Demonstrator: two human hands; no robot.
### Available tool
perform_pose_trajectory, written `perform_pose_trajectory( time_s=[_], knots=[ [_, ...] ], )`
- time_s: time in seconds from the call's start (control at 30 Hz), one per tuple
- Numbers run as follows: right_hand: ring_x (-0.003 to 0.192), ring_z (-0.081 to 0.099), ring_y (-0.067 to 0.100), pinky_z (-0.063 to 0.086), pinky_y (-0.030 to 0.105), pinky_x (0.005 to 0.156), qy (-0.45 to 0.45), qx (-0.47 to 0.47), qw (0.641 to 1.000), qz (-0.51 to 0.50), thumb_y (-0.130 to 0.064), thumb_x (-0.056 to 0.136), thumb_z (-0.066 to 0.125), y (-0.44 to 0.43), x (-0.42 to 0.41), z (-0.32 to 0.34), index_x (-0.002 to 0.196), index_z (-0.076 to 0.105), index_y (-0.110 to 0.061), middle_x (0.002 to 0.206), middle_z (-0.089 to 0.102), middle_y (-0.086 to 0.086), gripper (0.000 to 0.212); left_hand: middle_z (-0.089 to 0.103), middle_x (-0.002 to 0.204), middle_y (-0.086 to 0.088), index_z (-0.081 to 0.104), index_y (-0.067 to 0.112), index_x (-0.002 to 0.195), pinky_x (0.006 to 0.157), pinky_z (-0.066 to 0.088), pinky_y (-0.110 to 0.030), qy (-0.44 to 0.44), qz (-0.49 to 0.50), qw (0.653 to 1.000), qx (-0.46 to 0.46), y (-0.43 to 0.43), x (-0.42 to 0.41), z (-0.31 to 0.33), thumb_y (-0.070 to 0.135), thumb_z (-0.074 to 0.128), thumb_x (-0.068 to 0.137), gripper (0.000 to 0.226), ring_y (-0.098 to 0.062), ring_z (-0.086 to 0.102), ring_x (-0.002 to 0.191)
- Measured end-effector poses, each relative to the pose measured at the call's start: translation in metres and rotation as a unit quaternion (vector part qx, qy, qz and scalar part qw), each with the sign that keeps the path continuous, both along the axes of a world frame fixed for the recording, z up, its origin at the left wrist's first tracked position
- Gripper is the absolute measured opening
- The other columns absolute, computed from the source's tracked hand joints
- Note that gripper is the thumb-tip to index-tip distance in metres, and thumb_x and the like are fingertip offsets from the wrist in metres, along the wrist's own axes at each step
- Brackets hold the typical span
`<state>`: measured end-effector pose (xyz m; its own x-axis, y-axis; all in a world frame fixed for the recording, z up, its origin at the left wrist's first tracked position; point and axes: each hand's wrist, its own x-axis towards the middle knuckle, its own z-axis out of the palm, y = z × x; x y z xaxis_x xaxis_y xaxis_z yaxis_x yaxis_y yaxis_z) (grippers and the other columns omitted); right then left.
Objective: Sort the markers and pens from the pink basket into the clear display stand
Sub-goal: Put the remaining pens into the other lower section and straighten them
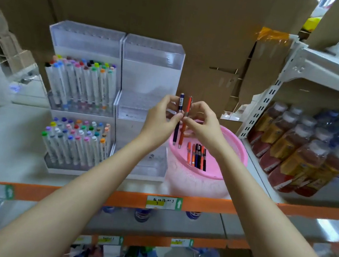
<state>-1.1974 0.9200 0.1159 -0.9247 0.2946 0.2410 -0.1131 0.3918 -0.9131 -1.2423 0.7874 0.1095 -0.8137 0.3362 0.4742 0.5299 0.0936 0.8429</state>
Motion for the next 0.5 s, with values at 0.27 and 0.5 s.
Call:
perform_pose_trajectory(
  time_s=[0.27,0.5],
  knots=[
    [0.075,0.066,0.025,0.059,0.030,0.063,-0.001,-0.012,1.000,0.021,-0.002,0.090,0.060,-0.059,-0.002,-0.002,0.100,0.051,-0.018,0.088,0.061,0.010,0.021,0.064,0.096,0.005,0.051,0.022,0.104,0.080,0.056,-0.039,-0.029,0.022,0.999,-0.018,-0.082,-0.008,-0.005,0.007,0.061,0.089,0.023,-0.015,0.065,0.087],
    [0.080,0.068,0.031,0.061,0.039,0.067,0.004,0.013,1.000,0.004,-0.001,0.092,0.059,-0.108,-0.003,-0.022,0.104,0.050,-0.018,0.092,0.062,0.013,0.023,0.060,0.087,0.005,0.047,0.017,0.100,0.085,0.054,-0.046,-0.089,0.023,0.996,-0.021,-0.119,0.001,-0.018,0.003,0.058,0.091,0.021,-0.020,0.068,0.087]
  ],
)
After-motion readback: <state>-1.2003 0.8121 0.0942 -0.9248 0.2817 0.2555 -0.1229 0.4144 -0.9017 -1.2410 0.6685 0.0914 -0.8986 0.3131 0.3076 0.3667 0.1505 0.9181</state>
